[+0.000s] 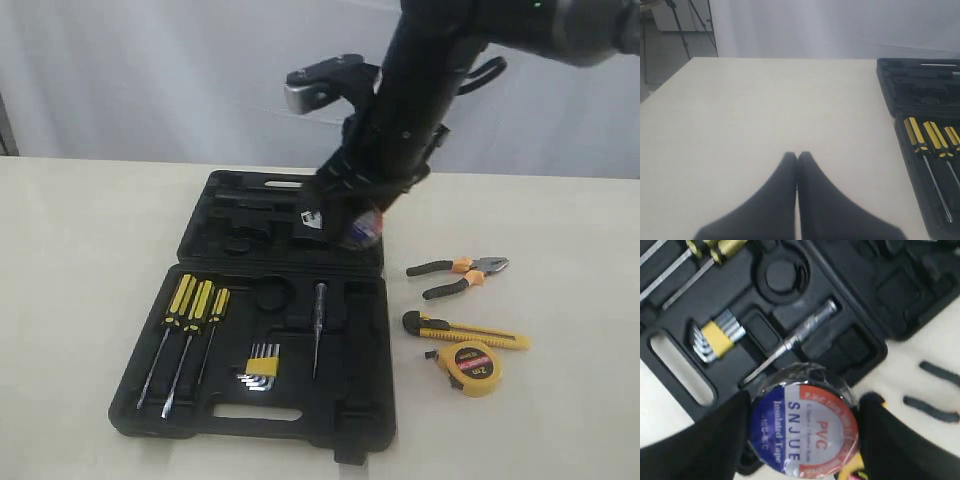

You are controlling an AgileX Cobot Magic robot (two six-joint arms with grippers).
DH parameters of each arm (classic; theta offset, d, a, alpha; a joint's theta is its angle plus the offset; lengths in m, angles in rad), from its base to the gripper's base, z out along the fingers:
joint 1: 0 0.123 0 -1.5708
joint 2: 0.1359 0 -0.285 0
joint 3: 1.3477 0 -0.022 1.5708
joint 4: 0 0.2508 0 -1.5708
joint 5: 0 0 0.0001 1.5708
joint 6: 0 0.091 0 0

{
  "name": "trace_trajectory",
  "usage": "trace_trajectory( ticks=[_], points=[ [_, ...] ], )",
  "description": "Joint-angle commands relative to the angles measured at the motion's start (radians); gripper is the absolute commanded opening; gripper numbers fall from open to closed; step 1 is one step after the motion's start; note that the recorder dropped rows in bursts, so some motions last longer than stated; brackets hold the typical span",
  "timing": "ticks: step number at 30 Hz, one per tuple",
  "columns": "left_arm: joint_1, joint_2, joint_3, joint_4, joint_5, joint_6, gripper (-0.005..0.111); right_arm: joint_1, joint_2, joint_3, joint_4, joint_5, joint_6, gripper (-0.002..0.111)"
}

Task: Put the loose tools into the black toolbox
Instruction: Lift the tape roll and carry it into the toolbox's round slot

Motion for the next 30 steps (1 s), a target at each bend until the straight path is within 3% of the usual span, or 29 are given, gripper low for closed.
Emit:
trace_trajectory(
  ticks=[1,9,17,30],
  points=[
    [-0.005,-0.001,0.003,-0.008,-0.008,-0.004,0.0,-0.001,0.141,-0.149,0.093,0.011,0.004,0.0],
    [-0.005,-0.001,0.003,-0.008,-0.008,-0.004,0.0,0.074,0.342,-0.285,0.066,0.006,0.004,0.0],
    [-0.005,-0.001,0.003,-0.008,-0.008,-0.004,0.0,0.153,0.424,-0.287,-0.08,-0.195,0.168,0.0],
    [-0.005,-0.001,0.003,-0.008,-0.008,-0.004,0.0,0.155,0.431,-0.287,-0.107,-0.179,0.246,0.0]
  ],
)
